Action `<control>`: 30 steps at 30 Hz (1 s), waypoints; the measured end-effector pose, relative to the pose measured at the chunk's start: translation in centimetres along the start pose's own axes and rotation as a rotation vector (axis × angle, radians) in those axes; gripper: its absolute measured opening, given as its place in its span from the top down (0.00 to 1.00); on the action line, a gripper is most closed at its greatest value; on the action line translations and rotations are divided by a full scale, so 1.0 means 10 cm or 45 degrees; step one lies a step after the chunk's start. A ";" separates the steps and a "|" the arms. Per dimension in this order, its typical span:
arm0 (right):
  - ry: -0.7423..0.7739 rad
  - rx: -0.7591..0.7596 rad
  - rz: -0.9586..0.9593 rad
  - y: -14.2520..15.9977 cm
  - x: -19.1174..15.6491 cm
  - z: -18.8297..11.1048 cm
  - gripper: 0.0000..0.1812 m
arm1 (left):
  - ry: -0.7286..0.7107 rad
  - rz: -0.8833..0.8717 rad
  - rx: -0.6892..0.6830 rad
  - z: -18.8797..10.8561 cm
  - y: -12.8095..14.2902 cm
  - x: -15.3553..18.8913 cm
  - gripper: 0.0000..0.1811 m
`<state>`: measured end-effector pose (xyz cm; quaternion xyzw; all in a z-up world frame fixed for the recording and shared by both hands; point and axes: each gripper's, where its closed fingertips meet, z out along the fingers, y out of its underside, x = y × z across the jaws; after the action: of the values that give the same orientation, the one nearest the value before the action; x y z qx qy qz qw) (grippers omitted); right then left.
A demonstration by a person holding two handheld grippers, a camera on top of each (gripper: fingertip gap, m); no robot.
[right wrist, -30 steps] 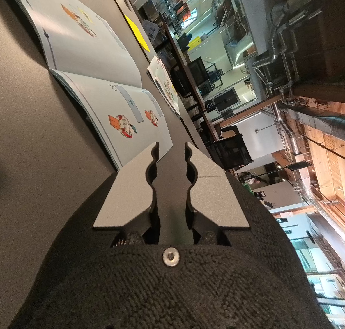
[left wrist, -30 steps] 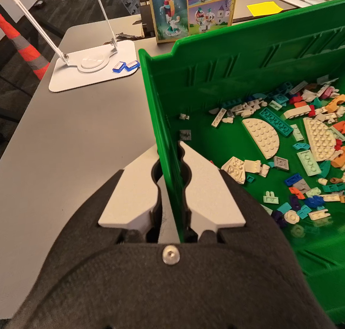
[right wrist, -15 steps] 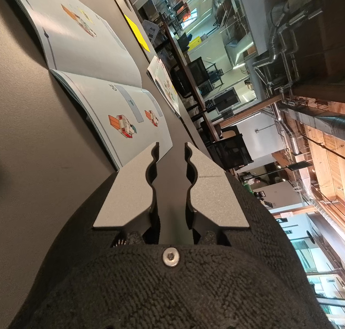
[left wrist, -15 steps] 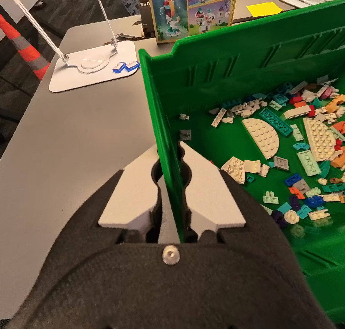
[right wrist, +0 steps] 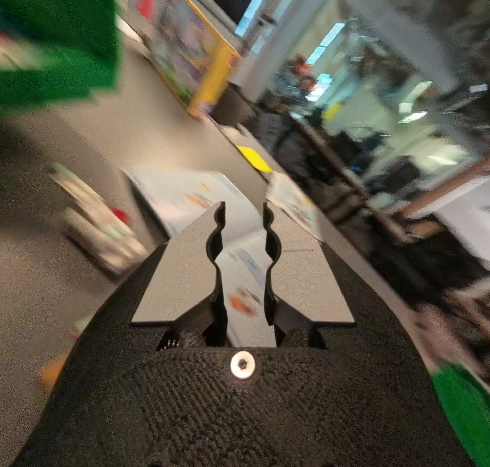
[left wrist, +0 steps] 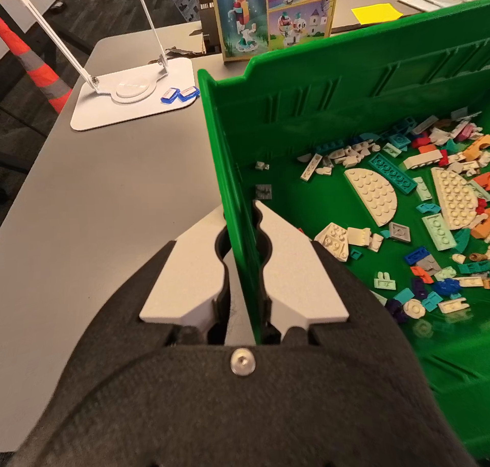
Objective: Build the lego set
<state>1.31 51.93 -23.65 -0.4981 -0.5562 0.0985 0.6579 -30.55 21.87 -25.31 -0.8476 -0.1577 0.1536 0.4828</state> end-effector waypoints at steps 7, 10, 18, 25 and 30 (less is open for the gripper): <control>-0.782 0.165 0.205 -1.74 -1.29 0.17 0.85 | -0.003 0.000 -0.009 0.01 0.00 0.00 0.94; -0.891 0.049 0.114 -1.89 -1.65 0.29 0.85 | -0.001 0.004 -0.020 0.02 0.01 0.00 0.94; -1.010 -0.453 -0.016 -1.45 -2.16 0.54 0.82 | -0.005 0.010 -0.008 0.01 0.00 0.00 0.94; -0.994 -0.612 -0.104 -1.29 -2.27 0.63 0.83 | -0.008 0.016 0.012 -0.01 -0.01 0.00 0.94; -0.965 -0.681 -0.131 -1.21 -2.27 0.68 0.83 | 0.001 0.017 0.025 -0.02 -0.02 0.01 0.94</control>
<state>-17.70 34.28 -29.53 -0.5507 -0.7874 0.0938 0.2607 -30.40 21.83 -25.08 -0.8440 -0.1502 0.1580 0.4900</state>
